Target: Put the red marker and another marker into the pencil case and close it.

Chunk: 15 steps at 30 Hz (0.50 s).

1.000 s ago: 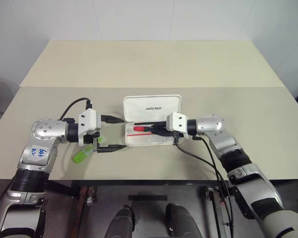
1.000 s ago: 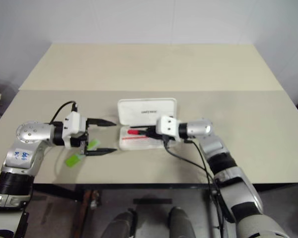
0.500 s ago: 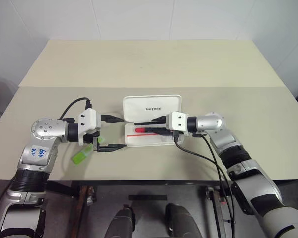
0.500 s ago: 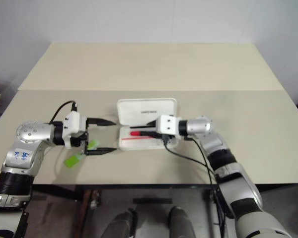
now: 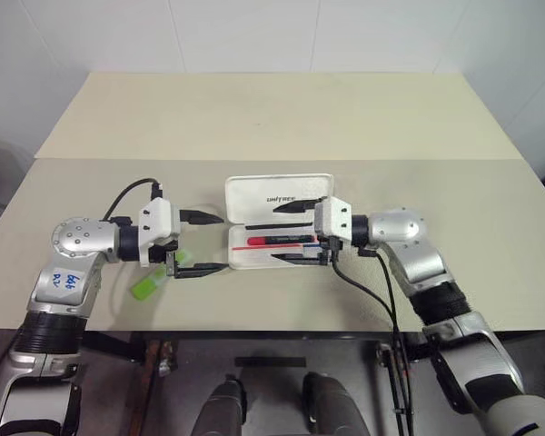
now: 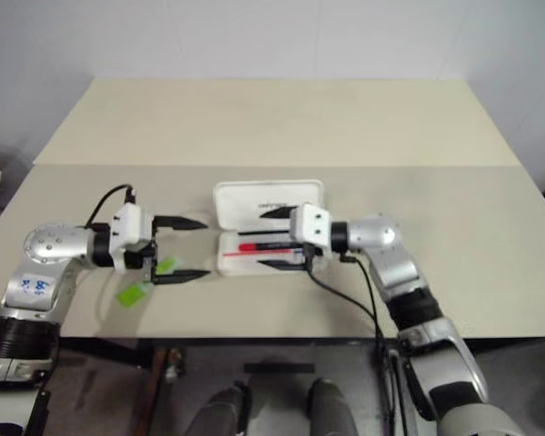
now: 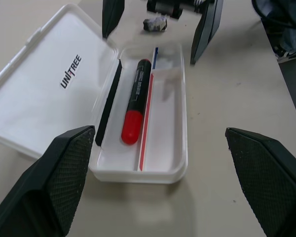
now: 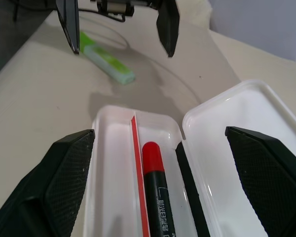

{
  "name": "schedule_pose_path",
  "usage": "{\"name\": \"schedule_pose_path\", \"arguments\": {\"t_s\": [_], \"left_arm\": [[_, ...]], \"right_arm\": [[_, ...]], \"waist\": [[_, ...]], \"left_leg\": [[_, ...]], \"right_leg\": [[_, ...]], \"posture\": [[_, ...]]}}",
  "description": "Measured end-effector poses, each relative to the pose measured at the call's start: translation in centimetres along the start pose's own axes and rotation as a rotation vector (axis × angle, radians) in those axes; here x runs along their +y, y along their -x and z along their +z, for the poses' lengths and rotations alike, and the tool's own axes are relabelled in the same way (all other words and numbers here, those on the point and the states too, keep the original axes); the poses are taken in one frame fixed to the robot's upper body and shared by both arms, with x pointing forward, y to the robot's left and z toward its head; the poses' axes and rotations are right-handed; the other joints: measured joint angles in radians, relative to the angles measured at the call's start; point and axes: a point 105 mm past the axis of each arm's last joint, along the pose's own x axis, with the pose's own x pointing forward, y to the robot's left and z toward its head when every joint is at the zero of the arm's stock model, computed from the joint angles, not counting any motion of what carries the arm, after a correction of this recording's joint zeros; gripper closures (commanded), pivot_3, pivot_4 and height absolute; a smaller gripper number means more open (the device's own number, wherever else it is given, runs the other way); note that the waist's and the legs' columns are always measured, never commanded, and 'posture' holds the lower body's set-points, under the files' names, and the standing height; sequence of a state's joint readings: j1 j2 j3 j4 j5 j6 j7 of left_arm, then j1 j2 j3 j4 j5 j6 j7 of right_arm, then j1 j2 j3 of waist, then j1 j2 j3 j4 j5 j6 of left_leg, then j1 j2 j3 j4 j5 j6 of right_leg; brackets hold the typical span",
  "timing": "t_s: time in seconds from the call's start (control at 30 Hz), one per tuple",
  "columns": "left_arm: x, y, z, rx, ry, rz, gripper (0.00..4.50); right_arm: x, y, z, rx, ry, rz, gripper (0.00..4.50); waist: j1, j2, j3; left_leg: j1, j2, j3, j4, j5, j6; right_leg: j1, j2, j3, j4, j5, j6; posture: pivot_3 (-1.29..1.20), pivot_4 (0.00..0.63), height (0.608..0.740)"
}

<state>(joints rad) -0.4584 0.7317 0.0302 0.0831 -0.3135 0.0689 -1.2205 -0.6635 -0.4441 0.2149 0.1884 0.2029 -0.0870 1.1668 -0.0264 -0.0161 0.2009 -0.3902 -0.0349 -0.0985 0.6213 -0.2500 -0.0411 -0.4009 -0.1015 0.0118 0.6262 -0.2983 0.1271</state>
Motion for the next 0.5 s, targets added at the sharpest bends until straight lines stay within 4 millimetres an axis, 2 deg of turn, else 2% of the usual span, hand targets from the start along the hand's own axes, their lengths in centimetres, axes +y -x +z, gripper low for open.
{"name": "schedule_pose_path", "arguments": {"t_s": [0.17,0.33,0.5], "left_arm": [[-0.2,2.7,-1.8,0.069,0.053,0.089,0.0],[-0.3,5.4,-3.0,0.111,0.124,0.24,0.0],[-2.6,8.5,-6.4,0.183,0.317,0.43,0.0]], "right_arm": [[2.4,3.2,0.8,0.0,-0.178,-0.042,0.03],[3.5,5.4,1.8,0.025,-0.229,-0.081,0.03],[4.7,8.0,0.9,0.15,-0.221,-0.095,0.03]], "waist": [[0.001,0.0,0.0],[-0.001,0.0,0.0],[0.003,0.0,0.0]], "left_leg": [[-0.001,0.001,0.0,-0.001,-0.001,0.0],[0.0,0.002,0.001,-0.001,-0.001,0.0],[0.0,0.003,0.001,-0.002,-0.003,0.002]], "right_leg": [[-0.001,0.0,0.0,-0.001,-0.001,-0.001],[-0.001,0.0,0.0,-0.001,-0.001,-0.001],[0.0,-0.002,0.0,-0.003,-0.001,-0.001]], "posture": [[0.0,0.15,0.74],[0.0,0.15,0.74],[0.0,0.15,0.74]]}}
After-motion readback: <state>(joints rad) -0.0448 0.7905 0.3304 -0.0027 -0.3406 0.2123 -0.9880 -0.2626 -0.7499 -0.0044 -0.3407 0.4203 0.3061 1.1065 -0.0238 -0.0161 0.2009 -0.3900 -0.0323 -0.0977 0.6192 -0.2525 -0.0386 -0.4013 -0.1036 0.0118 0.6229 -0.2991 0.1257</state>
